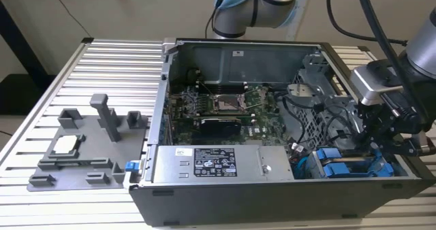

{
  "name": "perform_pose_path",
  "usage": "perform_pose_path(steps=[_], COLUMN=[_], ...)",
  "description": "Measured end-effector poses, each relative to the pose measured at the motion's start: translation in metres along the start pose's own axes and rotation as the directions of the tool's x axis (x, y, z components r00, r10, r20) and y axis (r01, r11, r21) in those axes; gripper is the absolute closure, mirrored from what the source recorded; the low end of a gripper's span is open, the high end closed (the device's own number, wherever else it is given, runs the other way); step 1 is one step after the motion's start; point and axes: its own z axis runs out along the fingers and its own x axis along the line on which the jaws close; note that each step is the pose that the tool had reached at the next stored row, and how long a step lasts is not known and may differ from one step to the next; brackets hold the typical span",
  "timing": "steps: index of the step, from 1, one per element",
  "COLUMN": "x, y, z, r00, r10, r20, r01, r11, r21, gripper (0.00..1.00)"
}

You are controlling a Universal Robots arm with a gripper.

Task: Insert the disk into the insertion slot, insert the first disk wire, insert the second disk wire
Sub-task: 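Insert the first disk wire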

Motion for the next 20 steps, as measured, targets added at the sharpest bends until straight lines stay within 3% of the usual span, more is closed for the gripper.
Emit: perform_pose_path(steps=[6, 20], x=[0.0002, 0.0012], y=[-0.0014, -0.0014], z=[0.0023, 0.0066], r00=[1.0, 0.9999], r10=[0.0, 0.014], r20=[0.0029, 0.0014], r01=[0.0, -0.014], r11=[1.0, 0.9999], r21=[0.0024, 0.0034], gripper=[0.81, 0.81])
